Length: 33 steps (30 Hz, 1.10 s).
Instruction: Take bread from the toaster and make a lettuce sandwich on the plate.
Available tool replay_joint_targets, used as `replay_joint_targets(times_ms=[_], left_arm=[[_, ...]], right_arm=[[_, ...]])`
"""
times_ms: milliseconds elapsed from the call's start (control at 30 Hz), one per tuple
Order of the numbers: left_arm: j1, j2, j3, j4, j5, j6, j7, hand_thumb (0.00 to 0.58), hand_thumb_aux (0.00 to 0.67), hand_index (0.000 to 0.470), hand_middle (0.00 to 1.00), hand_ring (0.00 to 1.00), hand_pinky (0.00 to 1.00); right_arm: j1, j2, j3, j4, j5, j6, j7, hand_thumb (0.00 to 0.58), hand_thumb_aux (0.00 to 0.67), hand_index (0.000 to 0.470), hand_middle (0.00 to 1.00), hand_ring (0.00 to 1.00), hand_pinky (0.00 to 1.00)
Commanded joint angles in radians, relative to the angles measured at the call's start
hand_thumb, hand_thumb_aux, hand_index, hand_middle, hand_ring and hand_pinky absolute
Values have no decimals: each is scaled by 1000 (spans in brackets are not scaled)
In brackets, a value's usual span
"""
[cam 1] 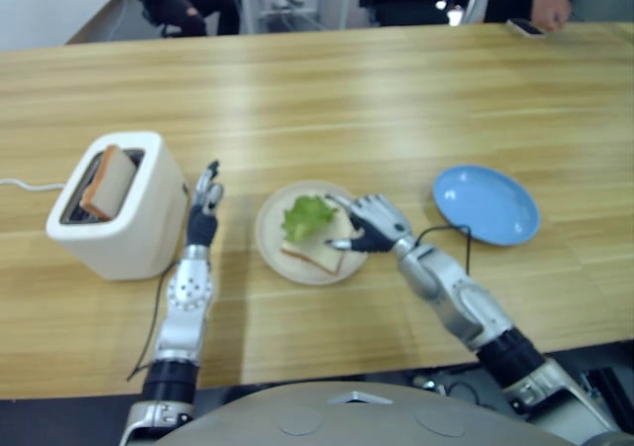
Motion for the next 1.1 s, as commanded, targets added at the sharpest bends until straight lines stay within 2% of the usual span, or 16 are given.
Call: replay_joint_targets(times_ms=[33, 167, 333, 467, 533, 667, 733, 800, 867, 933, 1100], left_arm=[[4, 12, -1, 0, 11, 10, -4, 0, 0, 0, 0, 0, 0], [3, 17, 3, 0, 10, 8, -5, 0, 0, 0, 0, 0, 0], [1, 24, 6, -4, 5, 11, -8, 0, 0, 0, 0, 0, 0], [-4, 38, 1, -49, 30, 19, -8, 0, 0, 0, 0, 0, 0], [-2, 66, 6, -148, 81, 32, -6, 0, 0, 0, 0, 0, 0], [-26, 170, 78, -451, 174, 107, -51, 0, 0, 0, 0, 0, 0], [-46, 265, 155, -586, 250, 156, -95, 0, 0, 0, 0, 0, 0], [-57, 409, 268, -680, 375, 231, -179, 0, 0, 0, 0, 0, 0], [-43, 525, 338, -697, 470, 305, -262, 0, 0, 0, 0, 0, 0], [-27, 594, 376, -626, 476, 377, -323, 0, 0, 0, 0, 0, 0], [29, 703, 418, -416, 572, 498, -366, 0, 0, 0, 0, 0, 0]], right_arm=[[42, -44, -63, -101, 10, 20, 73, 0, 0, 0, 0, 0, 0], [103, -108, -139, -198, 36, 36, 153, 0, 0, 0, 0, 0, 0], [139, -162, -301, -319, 120, 61, 216, 0, 0, 0, 0, 0, 0], [121, -144, -421, -329, 224, 75, 219, 0, 0, 0, 0, 0, 0], [119, -111, -455, -298, 289, 74, 206, 0, 0, 0, 0, 0, 0], [156, 3, -492, -235, 464, 64, 200, 0, 0, 0, 0, 0, 0], [173, 55, -491, -195, 513, 58, 195, 0, 0, 0, 0, 0, 0], [191, 91, -480, -148, 531, 43, 184, 0, 0, 0, 0, 0, 0], [201, 113, -477, -123, 547, 31, 180, 0, 0, 0, 0, 0, 0], [211, 124, -481, -113, 551, 25, 172, 0, 0, 0, 0, 0, 0], [212, 135, -485, -95, 553, 15, 161, 0, 0, 0, 0, 0, 0]])
